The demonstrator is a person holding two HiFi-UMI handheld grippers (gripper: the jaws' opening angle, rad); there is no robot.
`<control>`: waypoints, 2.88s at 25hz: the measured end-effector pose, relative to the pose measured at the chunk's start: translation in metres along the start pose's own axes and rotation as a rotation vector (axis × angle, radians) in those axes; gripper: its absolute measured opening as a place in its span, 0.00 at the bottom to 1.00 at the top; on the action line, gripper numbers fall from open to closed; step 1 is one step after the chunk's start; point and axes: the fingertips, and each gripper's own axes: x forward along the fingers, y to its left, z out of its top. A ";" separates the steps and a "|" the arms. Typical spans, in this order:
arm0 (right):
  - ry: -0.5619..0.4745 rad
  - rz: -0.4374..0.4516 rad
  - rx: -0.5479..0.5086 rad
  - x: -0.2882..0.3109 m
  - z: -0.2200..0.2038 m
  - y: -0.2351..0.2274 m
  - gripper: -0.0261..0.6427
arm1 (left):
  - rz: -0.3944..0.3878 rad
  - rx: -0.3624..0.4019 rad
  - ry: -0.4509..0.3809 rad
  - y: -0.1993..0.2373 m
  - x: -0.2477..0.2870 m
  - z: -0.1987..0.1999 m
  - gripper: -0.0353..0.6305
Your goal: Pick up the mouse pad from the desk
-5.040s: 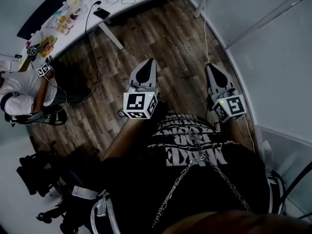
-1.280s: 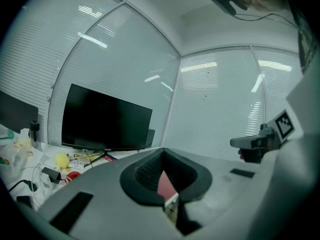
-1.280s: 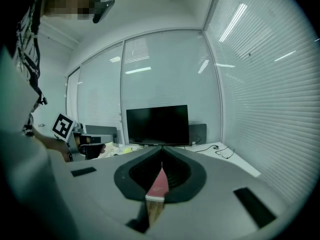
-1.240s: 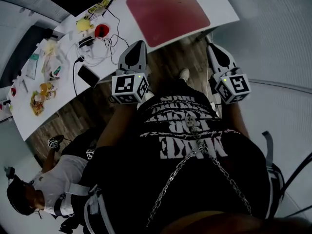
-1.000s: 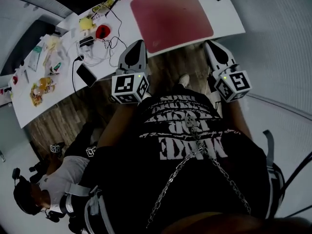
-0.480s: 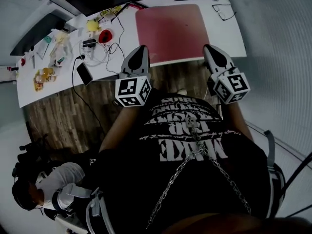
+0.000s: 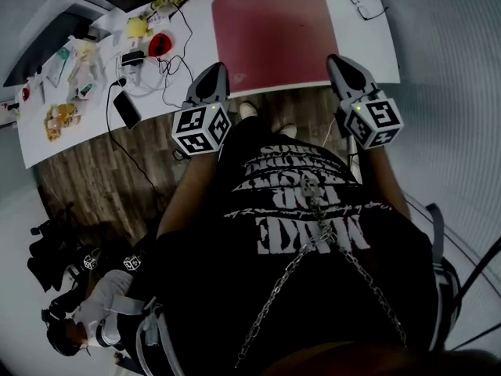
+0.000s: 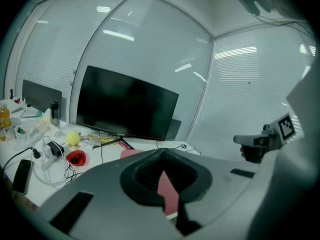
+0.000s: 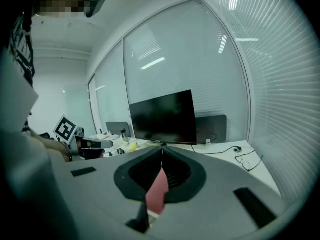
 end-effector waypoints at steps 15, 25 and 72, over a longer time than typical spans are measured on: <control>0.124 -0.163 0.018 0.115 -0.006 -0.064 0.04 | -0.042 -0.067 0.190 0.111 0.134 -0.040 0.06; 0.362 -0.122 0.047 0.173 -0.095 -0.147 0.04 | 0.140 -0.192 0.346 0.173 0.176 -0.126 0.06; 0.712 0.005 0.152 0.200 -0.234 -0.179 0.11 | 0.114 -0.126 0.664 0.154 0.227 -0.196 0.14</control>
